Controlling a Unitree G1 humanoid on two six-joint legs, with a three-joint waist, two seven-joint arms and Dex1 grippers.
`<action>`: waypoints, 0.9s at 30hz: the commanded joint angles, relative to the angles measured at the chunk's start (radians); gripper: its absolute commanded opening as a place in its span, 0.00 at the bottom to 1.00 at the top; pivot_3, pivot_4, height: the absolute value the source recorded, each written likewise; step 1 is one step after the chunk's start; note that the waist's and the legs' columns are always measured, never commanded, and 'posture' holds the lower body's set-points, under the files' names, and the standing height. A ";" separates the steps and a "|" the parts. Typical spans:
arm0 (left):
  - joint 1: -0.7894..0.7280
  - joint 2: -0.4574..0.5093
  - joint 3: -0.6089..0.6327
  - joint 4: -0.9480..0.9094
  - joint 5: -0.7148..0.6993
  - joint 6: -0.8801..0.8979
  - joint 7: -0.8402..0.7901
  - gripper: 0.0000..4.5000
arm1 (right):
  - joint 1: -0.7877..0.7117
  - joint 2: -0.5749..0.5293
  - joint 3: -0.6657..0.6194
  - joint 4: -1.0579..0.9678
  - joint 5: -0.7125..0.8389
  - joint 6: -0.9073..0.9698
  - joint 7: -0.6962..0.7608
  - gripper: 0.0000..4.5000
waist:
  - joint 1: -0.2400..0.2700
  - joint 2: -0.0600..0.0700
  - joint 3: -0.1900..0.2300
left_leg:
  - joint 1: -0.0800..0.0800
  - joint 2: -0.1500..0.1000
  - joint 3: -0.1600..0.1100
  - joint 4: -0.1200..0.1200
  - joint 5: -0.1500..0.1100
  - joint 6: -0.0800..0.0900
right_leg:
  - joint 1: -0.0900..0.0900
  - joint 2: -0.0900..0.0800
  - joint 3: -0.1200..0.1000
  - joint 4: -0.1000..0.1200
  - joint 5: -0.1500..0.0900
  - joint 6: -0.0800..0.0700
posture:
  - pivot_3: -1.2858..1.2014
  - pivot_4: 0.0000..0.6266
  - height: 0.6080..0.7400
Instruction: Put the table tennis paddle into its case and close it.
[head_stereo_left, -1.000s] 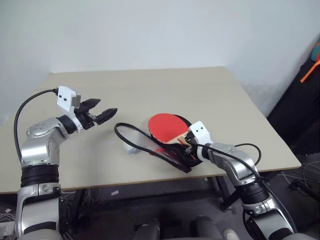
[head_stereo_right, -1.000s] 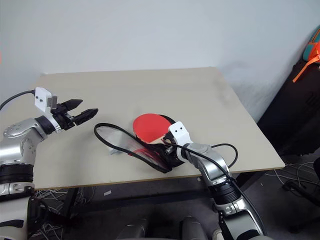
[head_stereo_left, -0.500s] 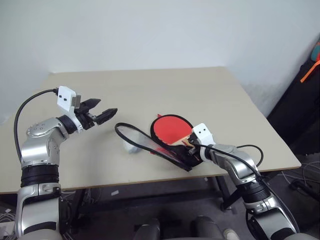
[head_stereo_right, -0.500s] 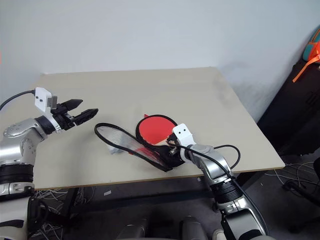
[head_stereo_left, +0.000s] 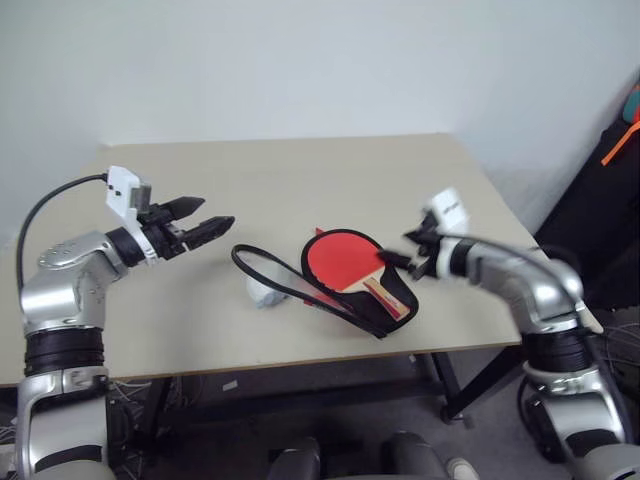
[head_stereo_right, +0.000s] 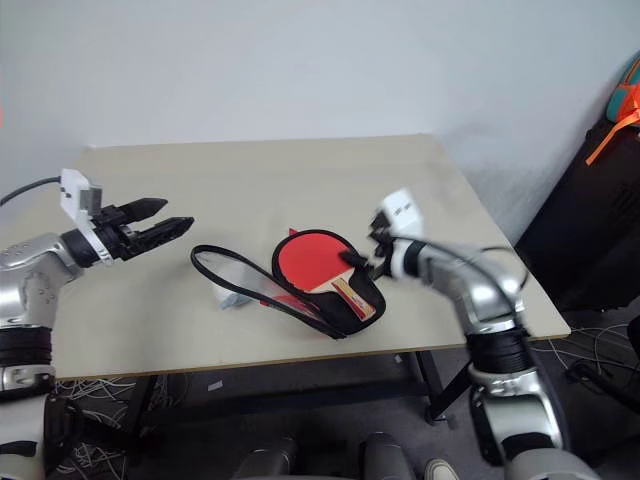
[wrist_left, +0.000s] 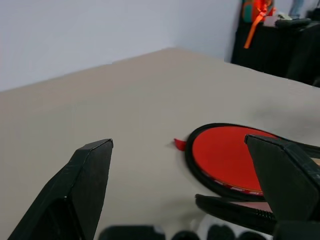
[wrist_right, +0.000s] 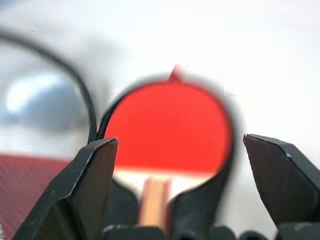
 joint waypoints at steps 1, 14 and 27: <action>0.016 0.026 0.021 -0.051 -0.017 -0.008 -0.022 1.00 | -0.034 -0.064 -0.050 -0.039 0.074 -0.006 0.091 0.98 | 0.000 0.000 0.000 | 0.000 0.000 0.000 0.000 0.000 0.000 | 0.000 0.000 0.000 0.000 0.000 0.000 | 0.52 0.00 0.99; 0.410 0.169 0.083 -0.284 -0.068 0.058 -0.178 0.25 | -0.011 -0.303 -0.095 -0.030 0.103 -0.086 0.229 0.99 | 0.000 0.002 0.002 | 0.000 0.007 0.009 -0.001 -0.002 0.000 | -0.003 0.000 0.003 -0.001 -0.002 -0.004 | 0.52 0.00 0.99; 0.199 -0.313 -0.256 -0.690 -0.143 0.354 0.261 0.17 | -0.058 -0.275 -0.077 -0.028 0.118 -0.082 0.194 0.99 | 0.024 -0.001 0.001 | -0.001 0.005 0.009 0.004 -0.002 0.001 | 0.000 0.001 0.003 -0.001 0.001 -0.001 | 0.52 0.00 0.99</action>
